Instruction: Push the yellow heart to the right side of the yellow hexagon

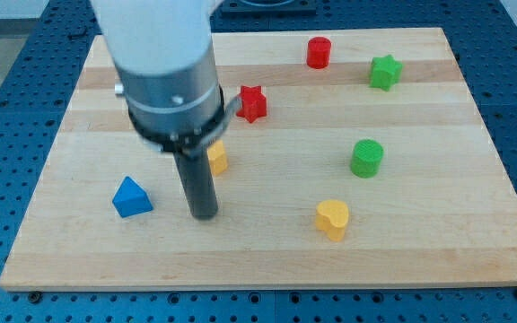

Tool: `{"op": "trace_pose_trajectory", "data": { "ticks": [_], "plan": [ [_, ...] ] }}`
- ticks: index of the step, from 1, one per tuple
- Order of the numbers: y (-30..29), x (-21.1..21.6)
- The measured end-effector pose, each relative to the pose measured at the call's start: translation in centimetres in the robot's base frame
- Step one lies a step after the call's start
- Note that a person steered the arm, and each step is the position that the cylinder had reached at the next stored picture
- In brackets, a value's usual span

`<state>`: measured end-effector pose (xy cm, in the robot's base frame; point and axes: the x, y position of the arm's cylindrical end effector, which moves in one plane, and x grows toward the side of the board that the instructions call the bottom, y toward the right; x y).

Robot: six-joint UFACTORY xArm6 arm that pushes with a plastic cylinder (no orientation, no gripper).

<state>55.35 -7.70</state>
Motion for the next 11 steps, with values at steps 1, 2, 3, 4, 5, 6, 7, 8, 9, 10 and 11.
{"op": "trace_pose_trajectory", "data": {
  "ticks": [1,2,3,4,5,6,7,8,9,10,11],
  "plan": [
    [3.6,4.2],
    [7.8,6.5],
    [11.4,5.6],
    [15.0,4.8],
    [17.5,4.7],
    [17.3,2.6],
    [16.2,0.7],
    [14.7,1.1],
    [12.4,1.1],
    [9.9,1.1],
    [8.7,1.1]
  ]
}}
